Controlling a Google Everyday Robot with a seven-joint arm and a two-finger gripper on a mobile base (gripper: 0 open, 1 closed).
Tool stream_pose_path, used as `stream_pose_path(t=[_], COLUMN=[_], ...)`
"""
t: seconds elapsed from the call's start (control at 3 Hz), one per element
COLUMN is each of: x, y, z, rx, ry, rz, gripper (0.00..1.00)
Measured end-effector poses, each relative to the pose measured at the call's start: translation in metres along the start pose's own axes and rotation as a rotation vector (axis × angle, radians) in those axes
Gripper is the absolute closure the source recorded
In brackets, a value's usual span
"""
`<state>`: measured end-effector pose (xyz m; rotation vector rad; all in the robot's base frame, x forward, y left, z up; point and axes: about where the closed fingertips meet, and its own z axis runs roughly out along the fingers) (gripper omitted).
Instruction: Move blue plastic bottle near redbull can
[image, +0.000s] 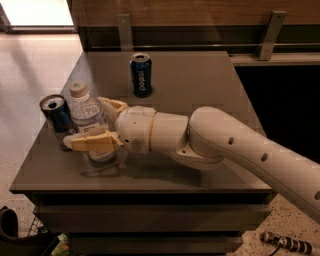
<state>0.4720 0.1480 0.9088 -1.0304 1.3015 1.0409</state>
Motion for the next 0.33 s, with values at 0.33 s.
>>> stream_pose_path(t=[0.33], x=[-0.0001], y=[0.0003], z=[0.0003], rx=[-0.001], ry=[0.000], rz=[0.000], gripper=[0.00])
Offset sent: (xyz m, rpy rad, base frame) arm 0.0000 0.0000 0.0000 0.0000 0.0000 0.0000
